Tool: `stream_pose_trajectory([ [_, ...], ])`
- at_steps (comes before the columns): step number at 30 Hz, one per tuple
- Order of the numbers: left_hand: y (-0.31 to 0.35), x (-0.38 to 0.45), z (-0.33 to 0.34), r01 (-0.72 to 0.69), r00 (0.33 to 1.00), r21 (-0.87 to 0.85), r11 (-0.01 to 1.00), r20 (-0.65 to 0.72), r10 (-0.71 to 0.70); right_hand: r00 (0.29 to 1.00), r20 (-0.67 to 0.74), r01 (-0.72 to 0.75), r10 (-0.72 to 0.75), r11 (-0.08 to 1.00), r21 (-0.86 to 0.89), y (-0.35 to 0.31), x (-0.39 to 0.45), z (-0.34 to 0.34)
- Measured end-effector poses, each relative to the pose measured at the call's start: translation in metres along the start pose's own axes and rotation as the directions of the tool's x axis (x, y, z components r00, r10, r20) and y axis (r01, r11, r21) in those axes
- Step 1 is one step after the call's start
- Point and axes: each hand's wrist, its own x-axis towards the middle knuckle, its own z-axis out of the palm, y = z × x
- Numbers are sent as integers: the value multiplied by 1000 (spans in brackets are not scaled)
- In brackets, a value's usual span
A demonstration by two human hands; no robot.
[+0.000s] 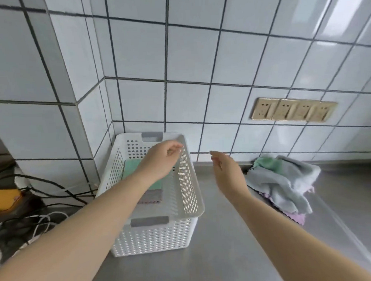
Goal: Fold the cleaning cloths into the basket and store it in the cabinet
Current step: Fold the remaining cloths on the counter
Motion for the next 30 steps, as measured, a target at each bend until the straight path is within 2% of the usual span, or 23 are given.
stream_pose_trajectory([
  [5,59,-5,47,-151,985,-168,974,56,162,987,-100,-130,125,990,-54,48,-47,-49],
  [9,88,-11,96,-161,969,-204,966,155,194,960,-151,-246,237,968,-42,89,-74,-81],
  [12,95,-11,126,-146,959,-215,966,207,191,954,-167,-258,247,965,-47,117,-86,-97],
  [16,99,-4,167,-147,946,-160,976,266,186,926,-178,-349,332,934,-73,158,-96,-116],
  [20,98,13,214,-98,942,-106,990,310,127,923,-120,-382,367,910,-159,205,-91,-127],
  [24,96,42,275,31,950,-122,992,311,9,928,-36,-369,372,900,-230,267,-65,-130],
  [30,81,72,352,207,917,-36,978,355,-181,945,156,-210,288,898,-387,351,-22,-121],
])
